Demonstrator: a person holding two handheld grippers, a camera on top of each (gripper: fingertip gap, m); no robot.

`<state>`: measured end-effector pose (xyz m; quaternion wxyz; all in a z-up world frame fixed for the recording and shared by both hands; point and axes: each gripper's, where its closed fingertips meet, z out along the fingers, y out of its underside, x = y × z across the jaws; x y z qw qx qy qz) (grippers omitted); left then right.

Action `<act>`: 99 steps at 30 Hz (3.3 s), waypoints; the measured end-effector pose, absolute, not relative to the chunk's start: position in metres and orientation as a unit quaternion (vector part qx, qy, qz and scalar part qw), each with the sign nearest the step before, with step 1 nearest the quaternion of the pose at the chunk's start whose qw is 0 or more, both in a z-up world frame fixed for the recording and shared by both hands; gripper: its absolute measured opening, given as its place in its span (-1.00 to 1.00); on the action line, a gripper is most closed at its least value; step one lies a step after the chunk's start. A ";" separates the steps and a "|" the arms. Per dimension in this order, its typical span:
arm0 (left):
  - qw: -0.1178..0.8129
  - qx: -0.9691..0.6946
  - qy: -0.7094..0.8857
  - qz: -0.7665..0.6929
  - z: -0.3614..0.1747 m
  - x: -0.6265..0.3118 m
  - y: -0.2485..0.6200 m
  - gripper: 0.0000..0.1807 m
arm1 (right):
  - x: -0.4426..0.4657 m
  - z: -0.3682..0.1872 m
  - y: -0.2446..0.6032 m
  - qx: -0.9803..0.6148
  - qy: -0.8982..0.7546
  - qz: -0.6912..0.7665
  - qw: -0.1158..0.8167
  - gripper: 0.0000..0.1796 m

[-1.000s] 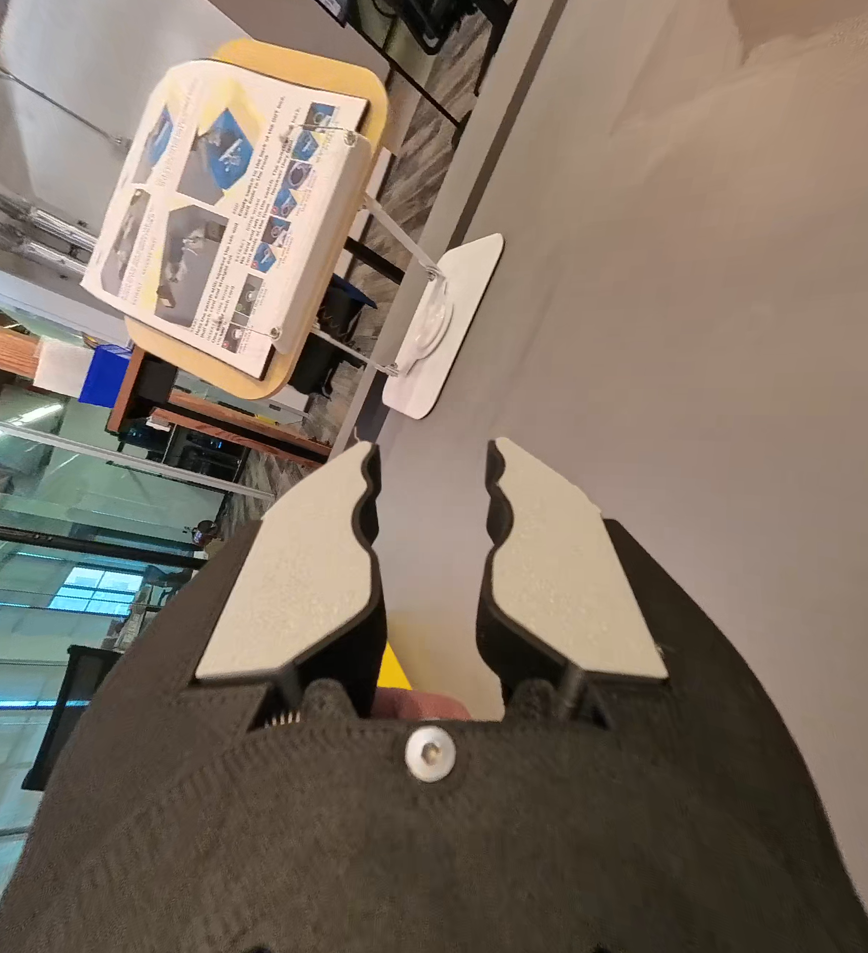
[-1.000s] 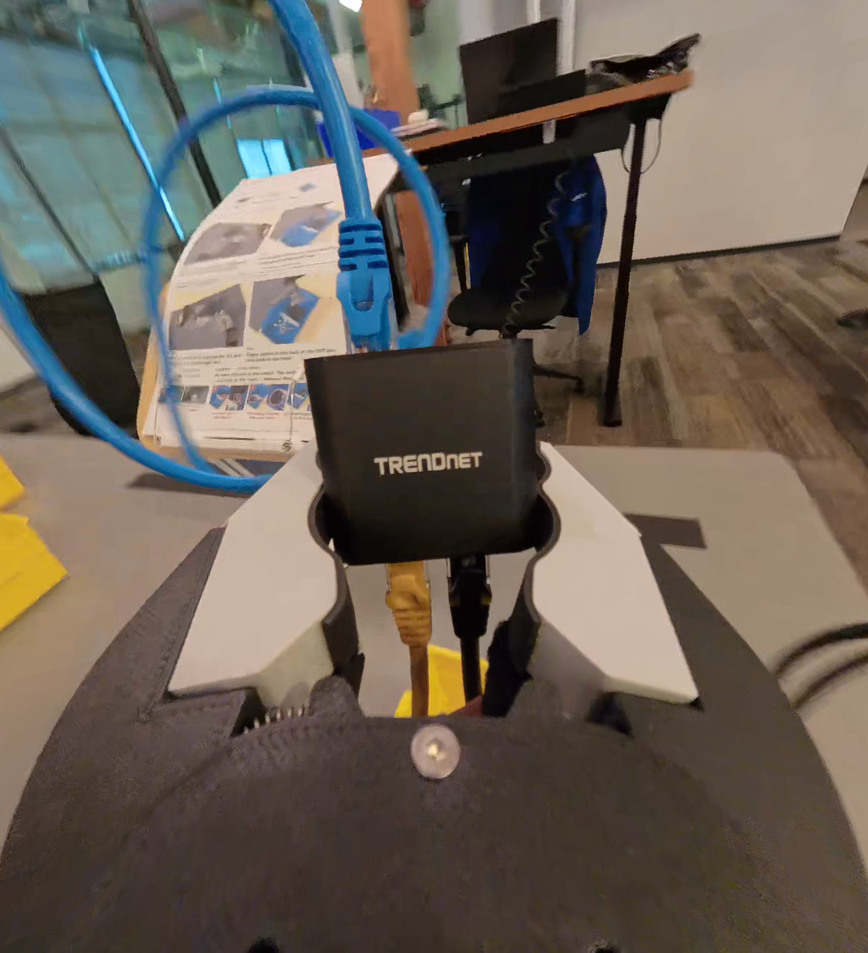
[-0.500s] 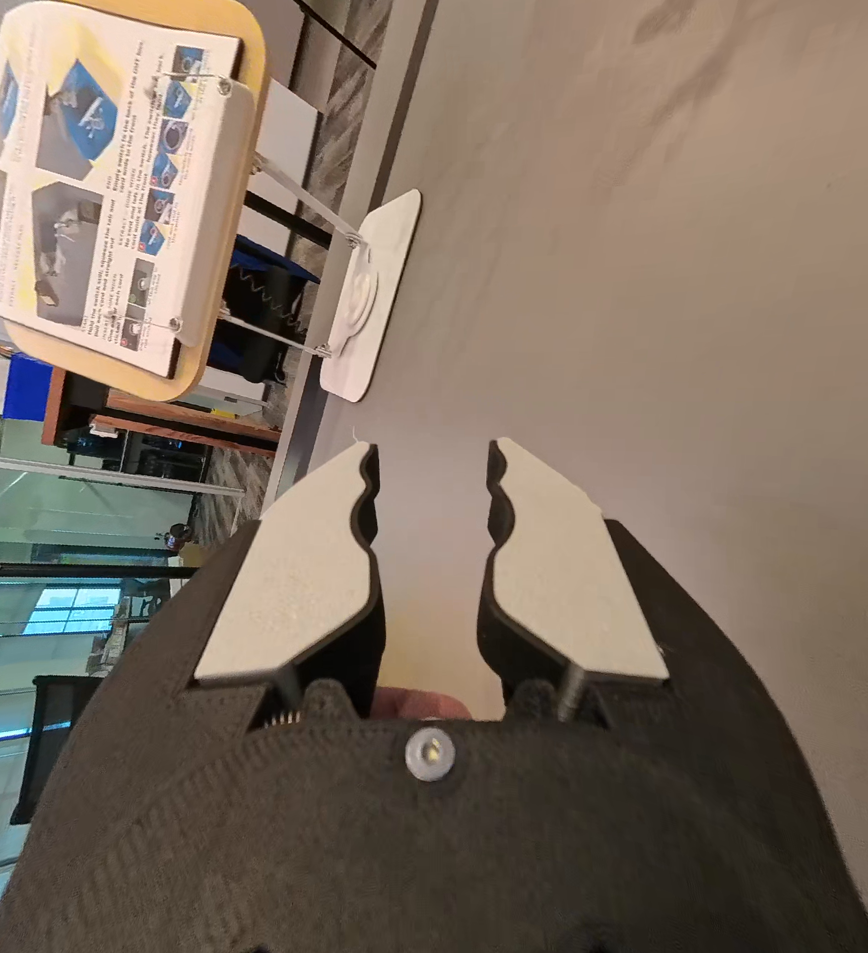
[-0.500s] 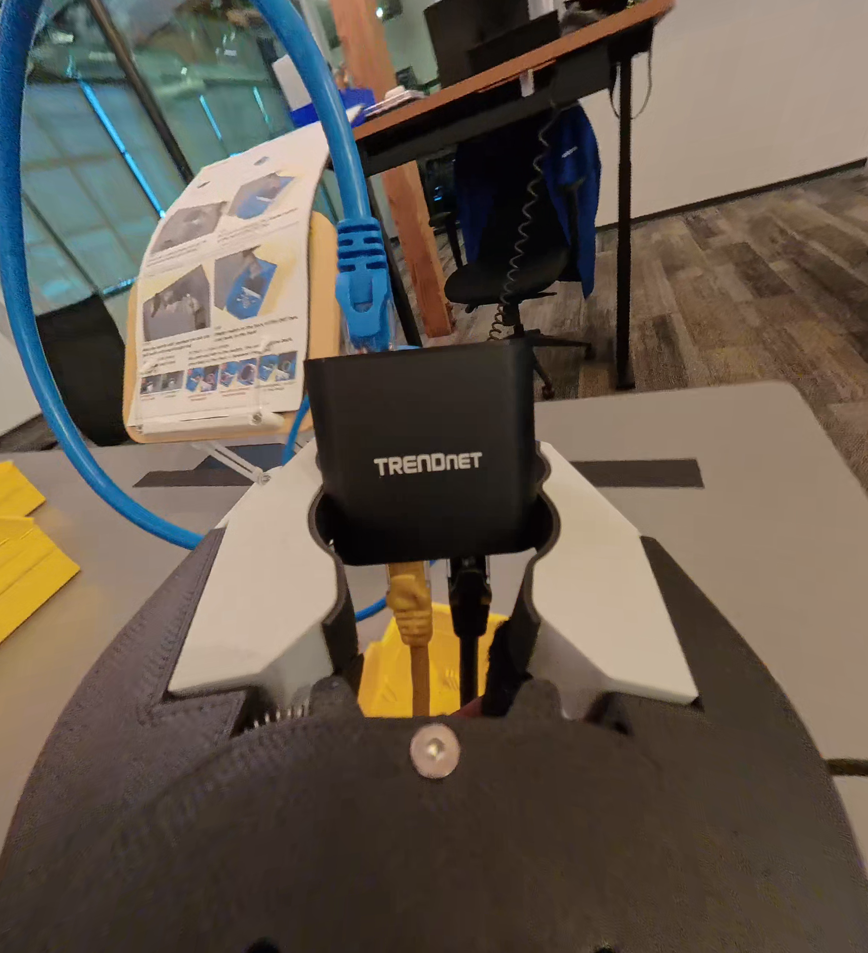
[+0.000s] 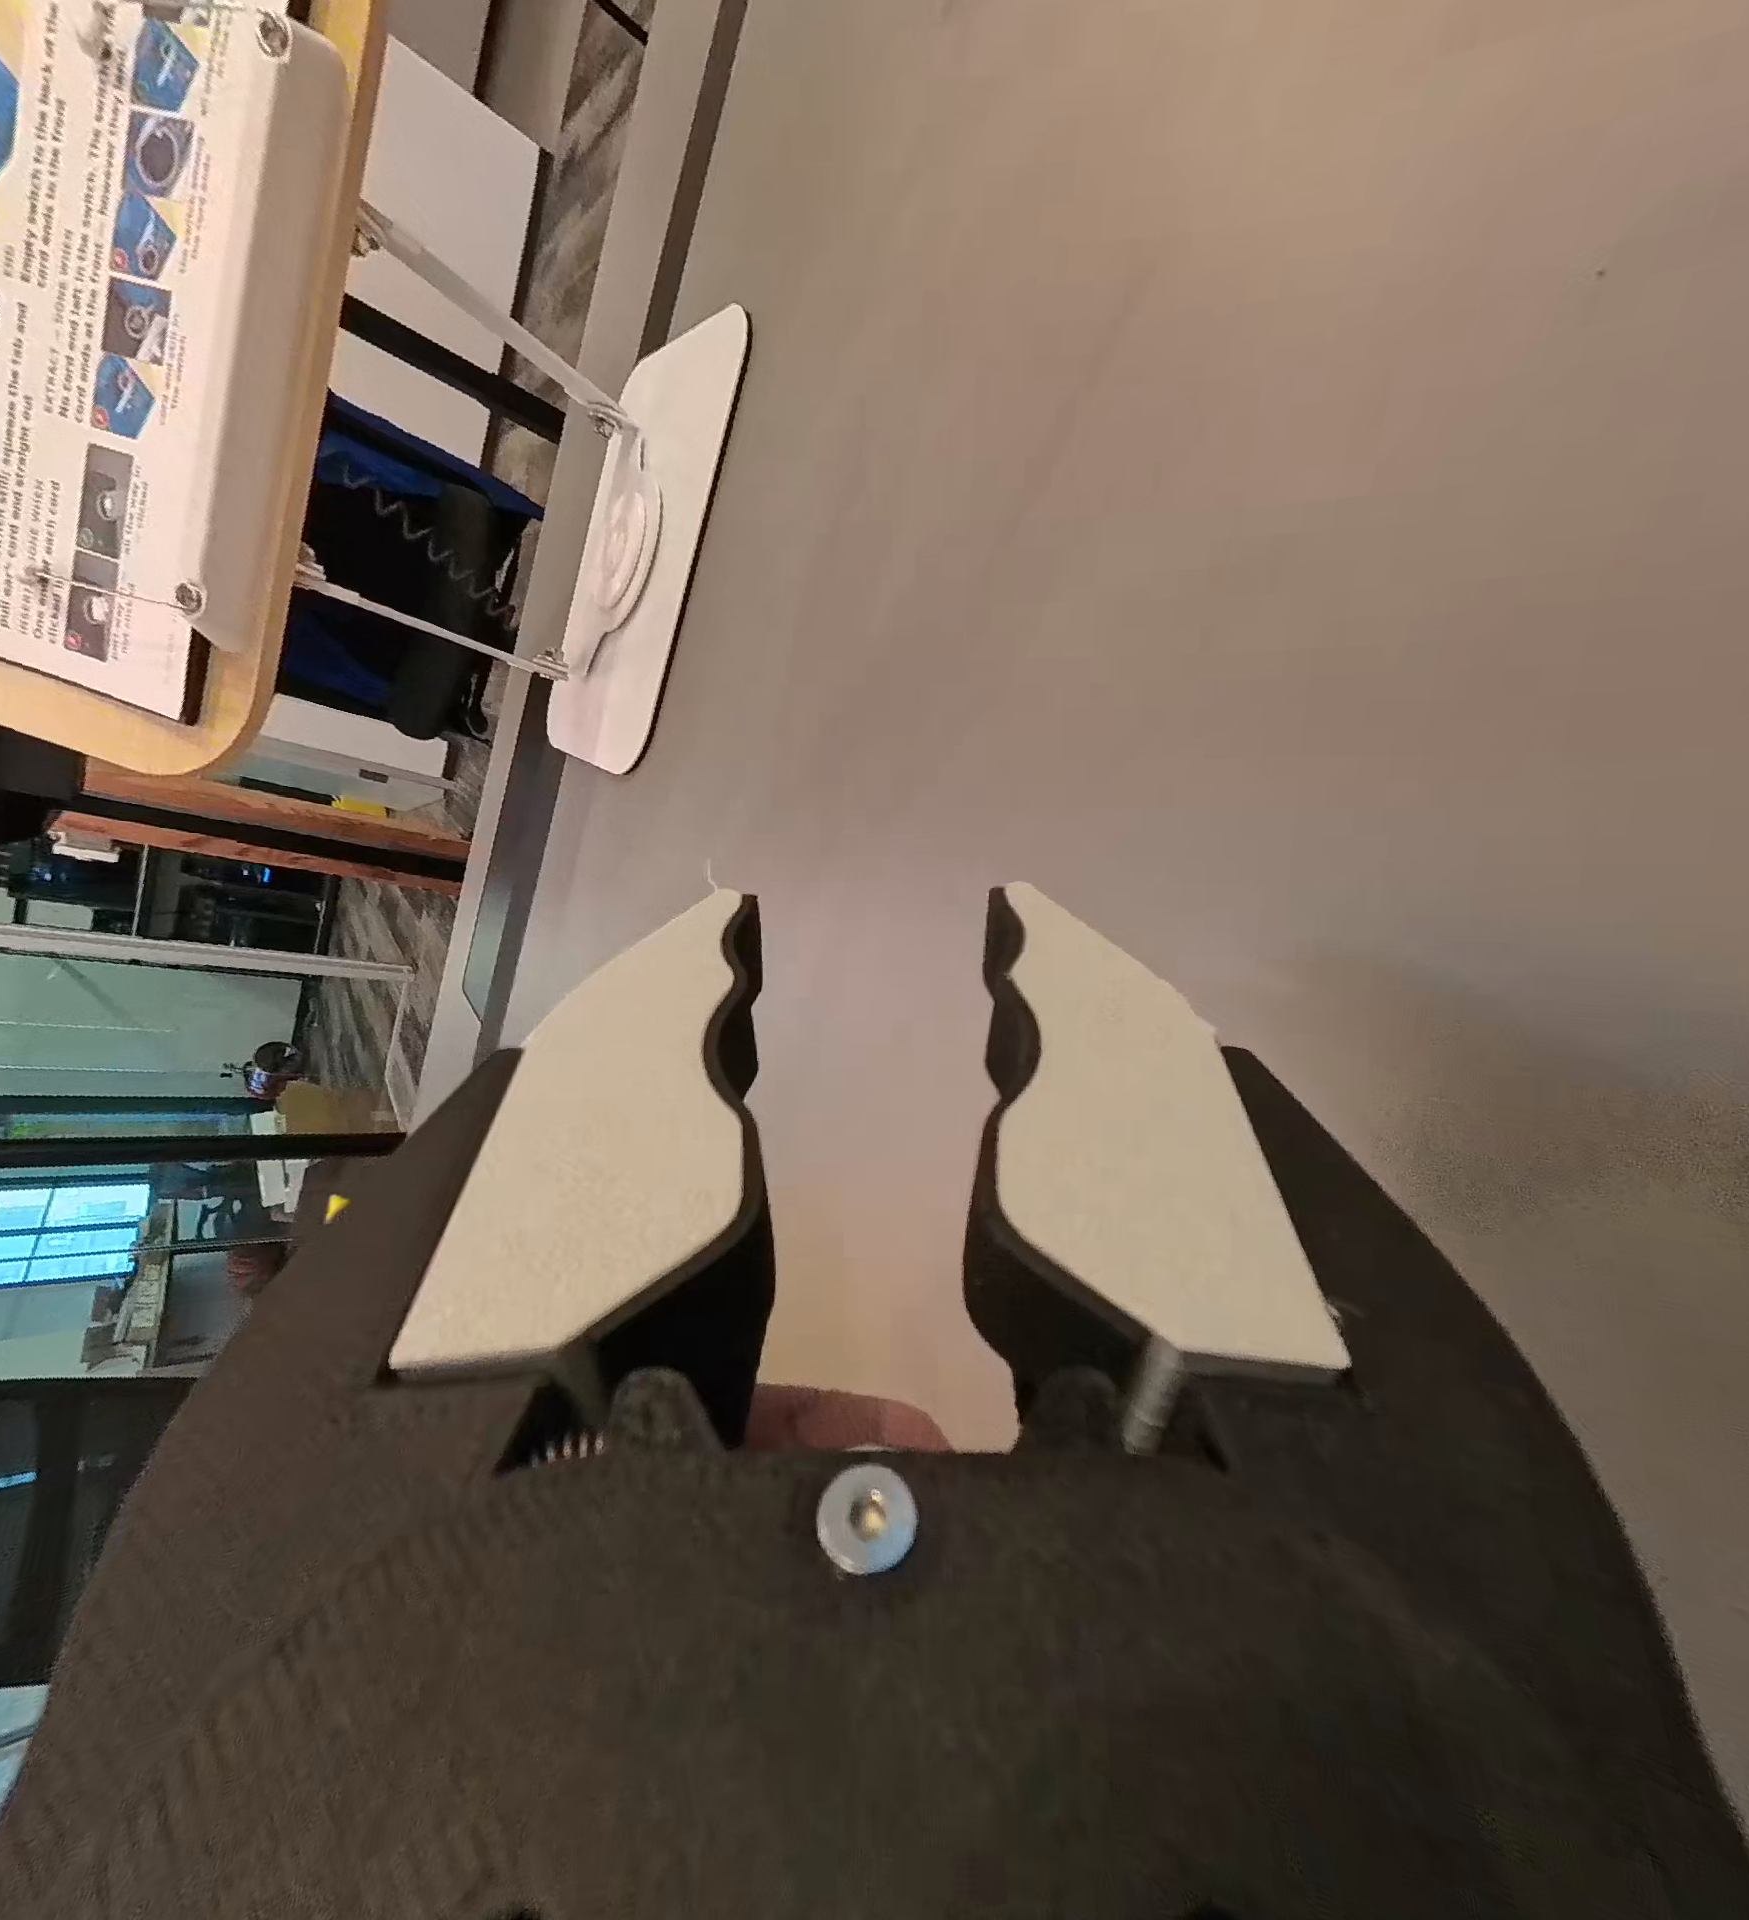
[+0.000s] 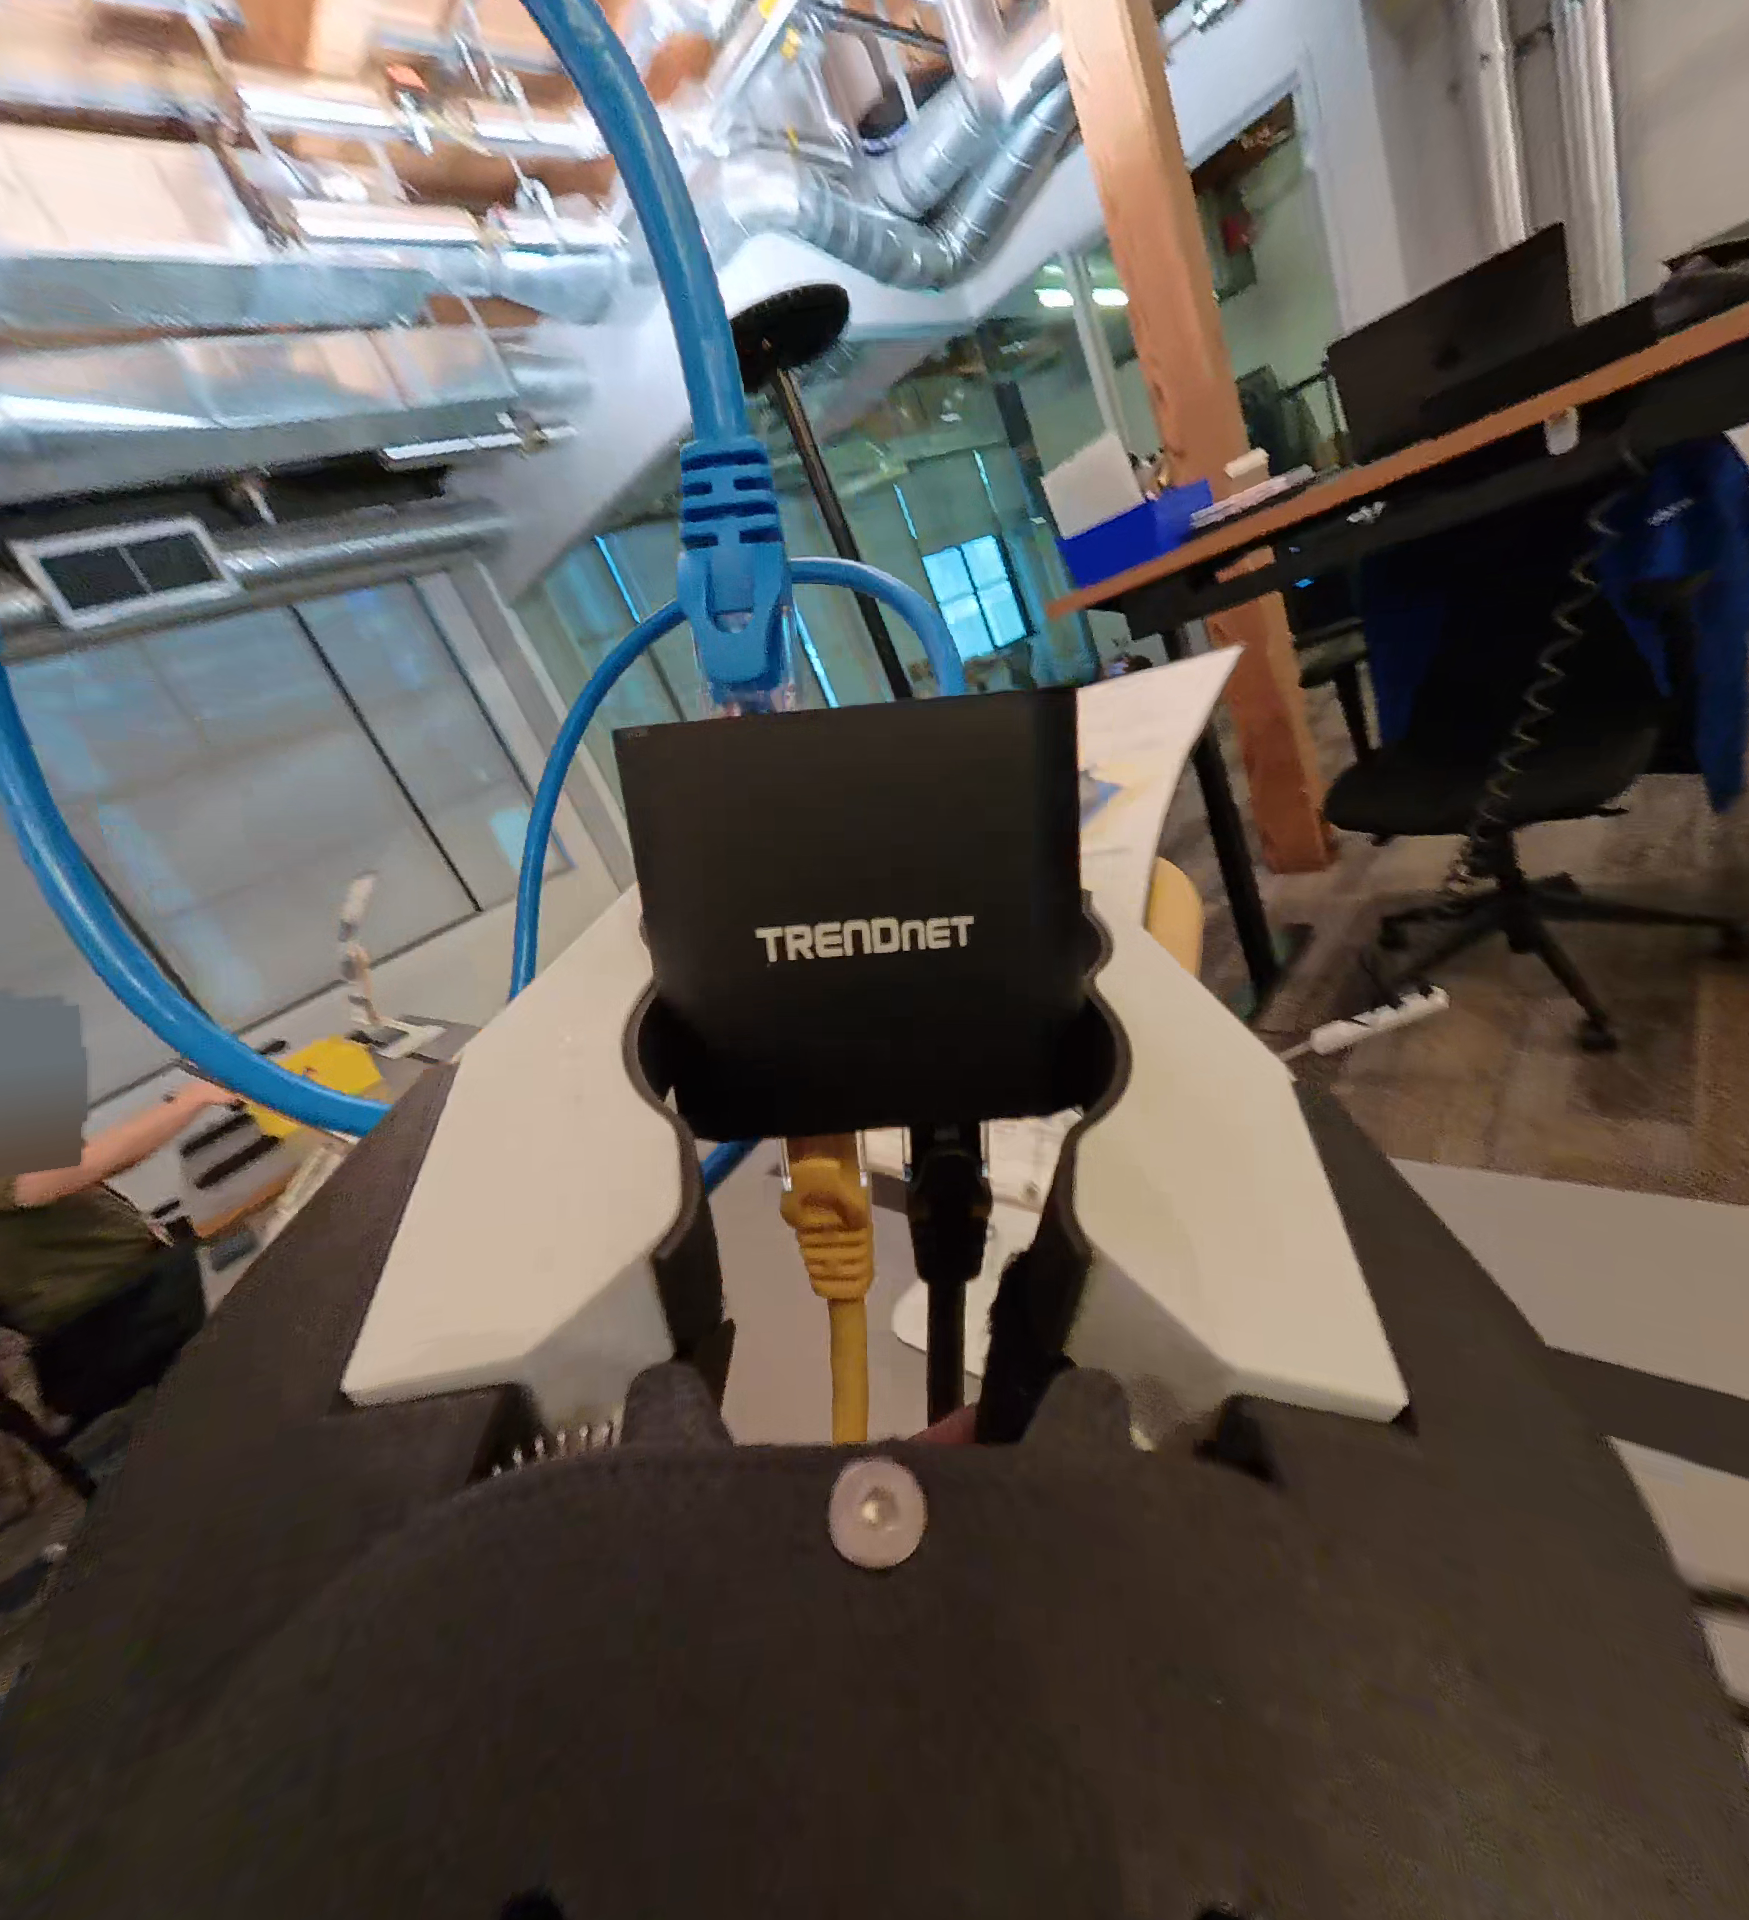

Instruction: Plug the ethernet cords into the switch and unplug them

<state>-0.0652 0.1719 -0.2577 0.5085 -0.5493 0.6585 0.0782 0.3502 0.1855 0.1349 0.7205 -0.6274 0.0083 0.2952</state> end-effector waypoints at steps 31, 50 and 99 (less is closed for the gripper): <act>0.456 -0.561 0.686 0.081 -0.296 -0.067 0.166 -0.52 | 0.442 -0.235 0.180 -0.898 0.143 0.043 0.414 -0.20; 0.457 -0.557 0.688 0.089 -0.290 -0.076 0.167 -0.52 | 0.430 -0.321 0.163 -0.996 -0.031 -0.013 0.079 -0.20; 0.312 -0.922 0.221 -0.070 -0.286 -0.439 0.303 -0.94 | 0.394 -0.295 0.066 -0.965 -0.043 0.095 0.240 -0.63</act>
